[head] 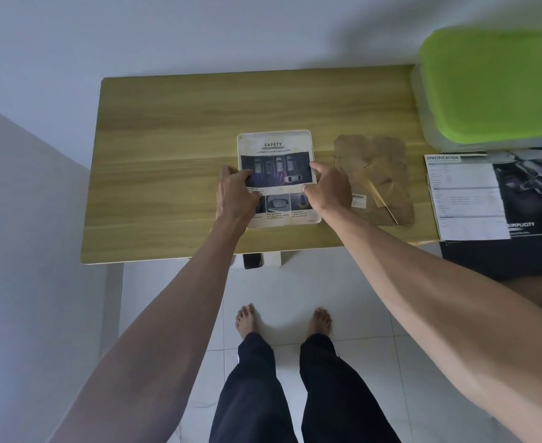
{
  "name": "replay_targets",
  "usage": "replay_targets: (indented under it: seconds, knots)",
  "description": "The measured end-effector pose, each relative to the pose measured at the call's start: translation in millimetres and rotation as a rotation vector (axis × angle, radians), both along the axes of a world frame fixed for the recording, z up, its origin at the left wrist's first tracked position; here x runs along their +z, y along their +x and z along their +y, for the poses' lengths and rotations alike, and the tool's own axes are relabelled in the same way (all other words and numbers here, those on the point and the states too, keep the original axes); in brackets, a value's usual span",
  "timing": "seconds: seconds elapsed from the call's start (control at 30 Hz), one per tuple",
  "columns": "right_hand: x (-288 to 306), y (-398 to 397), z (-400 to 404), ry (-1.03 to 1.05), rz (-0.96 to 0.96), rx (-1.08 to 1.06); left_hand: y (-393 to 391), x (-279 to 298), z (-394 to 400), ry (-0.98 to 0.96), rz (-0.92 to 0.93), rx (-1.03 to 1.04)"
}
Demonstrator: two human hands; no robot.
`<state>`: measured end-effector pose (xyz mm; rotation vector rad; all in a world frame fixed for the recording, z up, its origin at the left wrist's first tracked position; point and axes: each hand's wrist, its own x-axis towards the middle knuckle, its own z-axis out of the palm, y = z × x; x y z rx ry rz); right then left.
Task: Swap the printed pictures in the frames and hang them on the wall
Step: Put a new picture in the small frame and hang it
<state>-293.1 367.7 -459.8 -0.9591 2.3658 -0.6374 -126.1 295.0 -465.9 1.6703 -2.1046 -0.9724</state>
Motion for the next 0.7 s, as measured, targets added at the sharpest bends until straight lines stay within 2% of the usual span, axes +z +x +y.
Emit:
replay_targets:
  seconds: [0.4, 0.7]
  knots:
    - [-7, 2, -9, 0.047, 0.097, 0.002, 4, -6, -6, 0.001, -0.026, -0.004]
    - [5, -23, -4, -0.010, 0.060, -0.065, -25, 15, 0, -0.023, -0.025, 0.056]
